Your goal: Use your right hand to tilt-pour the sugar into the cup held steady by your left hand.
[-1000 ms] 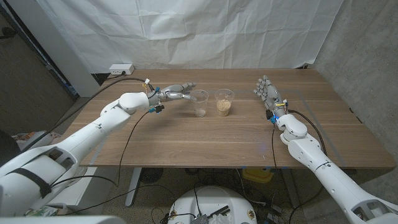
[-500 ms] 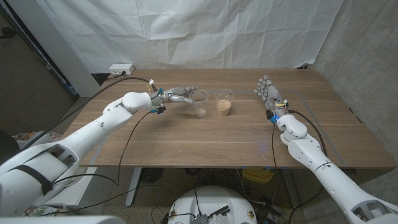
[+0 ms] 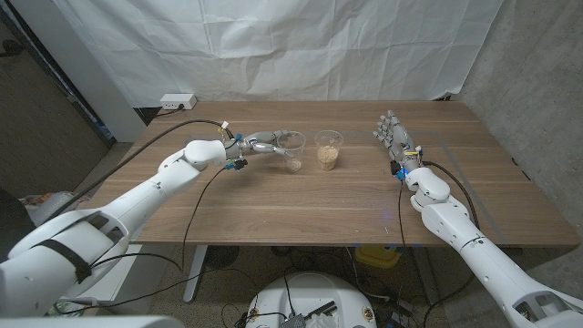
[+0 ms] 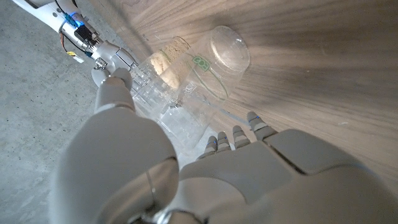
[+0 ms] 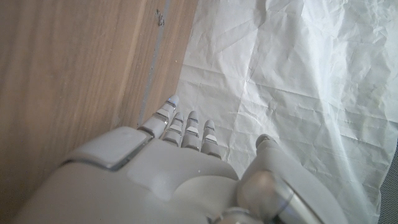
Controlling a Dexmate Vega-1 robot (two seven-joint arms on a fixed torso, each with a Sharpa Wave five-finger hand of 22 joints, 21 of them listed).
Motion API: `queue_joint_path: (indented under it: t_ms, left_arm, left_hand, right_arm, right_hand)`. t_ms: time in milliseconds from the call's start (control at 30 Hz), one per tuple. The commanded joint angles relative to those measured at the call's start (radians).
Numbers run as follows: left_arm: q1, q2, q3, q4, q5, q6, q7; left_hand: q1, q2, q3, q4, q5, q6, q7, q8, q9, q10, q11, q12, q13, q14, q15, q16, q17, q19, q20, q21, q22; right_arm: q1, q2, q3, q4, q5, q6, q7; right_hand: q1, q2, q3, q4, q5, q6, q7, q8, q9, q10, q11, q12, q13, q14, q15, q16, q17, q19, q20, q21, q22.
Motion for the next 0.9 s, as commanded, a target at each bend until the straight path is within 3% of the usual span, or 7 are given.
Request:
queue_joint_path:
  t_ms: [33, 133, 167, 300, 433, 533, 900]
  left_arm:
    - [-0.017, -0.093, -0.018, 0.162, -0.080, -0.071, -0.051]
    - [-0.012, -0.087, -0.019, 0.144, -0.060, -0.073, -0.020]
    - [-0.015, -0.094, -0.021, 0.155, -0.070, -0.074, -0.030]
    - [-0.009, -0.096, -0.028, 0.150, -0.067, -0.080, -0.008]
    - [-0.003, -0.100, -0.038, 0.150, -0.083, -0.081, -0.005]
    - [0.004, -0.093, -0.045, 0.134, -0.089, -0.068, 0.001]
    - [0.060, -0.059, -0.085, 0.053, -0.123, -0.053, 0.051]
  left_hand:
    - [0.033, 0.013, -0.013, 0.001, -0.015, -0.151, -0.017, 0.019, 0.005, -0.028, -0.018, 0.019, -0.001, 0.053, -0.026, 0.008, 0.004, 0.025, 0.000, 0.010, 0.006]
    - [0.065, 0.043, -0.014, 0.006, -0.043, -0.066, -0.050, 0.040, 0.007, 0.030, -0.040, 0.032, -0.004, 0.114, -0.051, 0.014, 0.004, 0.058, -0.001, 0.017, 0.006]
    - [0.089, 0.058, -0.015, 0.007, -0.072, -0.020, -0.063, 0.048, 0.008, 0.080, -0.085, 0.043, -0.004, 0.145, -0.059, 0.013, 0.005, 0.074, 0.003, 0.020, 0.007]
    - [0.153, 0.111, -0.001, 0.004, -0.152, 0.124, -0.104, 0.081, 0.010, 0.202, -0.141, 0.073, -0.003, 0.241, -0.102, 0.026, 0.010, 0.111, 0.011, 0.027, 0.009]
    - [0.198, 0.164, 0.021, 0.001, -0.227, 0.281, -0.132, 0.130, 0.017, 0.296, -0.148, 0.095, 0.005, 0.318, -0.109, 0.049, 0.022, 0.145, 0.016, 0.037, 0.012]
    - [0.211, 0.185, 0.027, 0.002, -0.279, 0.386, -0.123, 0.175, 0.029, 0.366, -0.139, 0.111, 0.016, 0.351, -0.113, 0.065, 0.031, 0.159, 0.022, 0.043, 0.016]
    - [0.209, 0.207, 0.031, 0.009, -0.311, 0.402, -0.096, 0.185, 0.035, 0.383, -0.122, 0.111, 0.025, 0.355, -0.099, 0.075, 0.042, 0.170, 0.025, 0.049, 0.019]
  right_arm:
    - [0.008, 0.006, 0.001, 0.015, 0.004, 0.003, 0.004]
    - [0.007, 0.007, 0.003, 0.016, 0.003, 0.006, 0.000]
    - [0.007, 0.007, 0.003, 0.016, 0.003, 0.007, 0.000]
    - [0.004, 0.006, 0.005, 0.015, 0.003, 0.007, -0.003]
    - [0.001, 0.007, 0.006, 0.014, 0.004, 0.008, -0.003]
    - [0.002, 0.010, 0.006, 0.018, 0.004, 0.014, -0.001]
    - [0.001, -0.010, -0.042, -0.002, -0.103, 0.042, -0.061]
  right_hand:
    - [-0.005, 0.001, 0.000, 0.005, 0.000, 0.011, 0.002, 0.004, 0.003, 0.013, 0.003, 0.002, 0.005, 0.001, 0.004, 0.005, 0.003, 0.003, 0.006, 0.006, 0.004]
    - [-0.005, 0.001, 0.001, 0.005, 0.000, 0.011, 0.001, 0.004, 0.003, 0.013, 0.003, 0.002, 0.005, 0.001, 0.004, 0.005, 0.003, 0.003, 0.007, 0.006, 0.004]
    - [-0.005, 0.001, 0.001, 0.005, 0.000, 0.011, 0.002, 0.004, 0.003, 0.012, 0.003, 0.002, 0.005, 0.002, 0.004, 0.005, 0.003, 0.003, 0.007, 0.006, 0.004]
    - [-0.006, 0.001, 0.001, 0.005, 0.000, 0.011, 0.001, 0.004, 0.003, 0.012, 0.004, 0.001, 0.005, 0.002, 0.003, 0.005, 0.003, 0.003, 0.007, 0.006, 0.004]
    - [-0.006, 0.001, 0.002, 0.005, 0.000, 0.011, 0.001, 0.004, 0.003, 0.013, 0.006, 0.001, 0.005, 0.003, 0.004, 0.005, 0.002, 0.003, 0.007, 0.006, 0.004]
    - [-0.007, 0.001, 0.002, 0.005, 0.000, 0.012, 0.001, 0.004, 0.003, 0.013, 0.004, 0.001, 0.005, 0.003, 0.005, 0.005, 0.002, 0.003, 0.007, 0.006, 0.004]
    - [0.010, -0.011, 0.007, -0.012, -0.001, 0.010, 0.000, 0.004, 0.002, 0.013, 0.002, 0.000, 0.004, 0.009, 0.006, 0.006, 0.000, 0.006, 0.009, 0.006, 0.003]
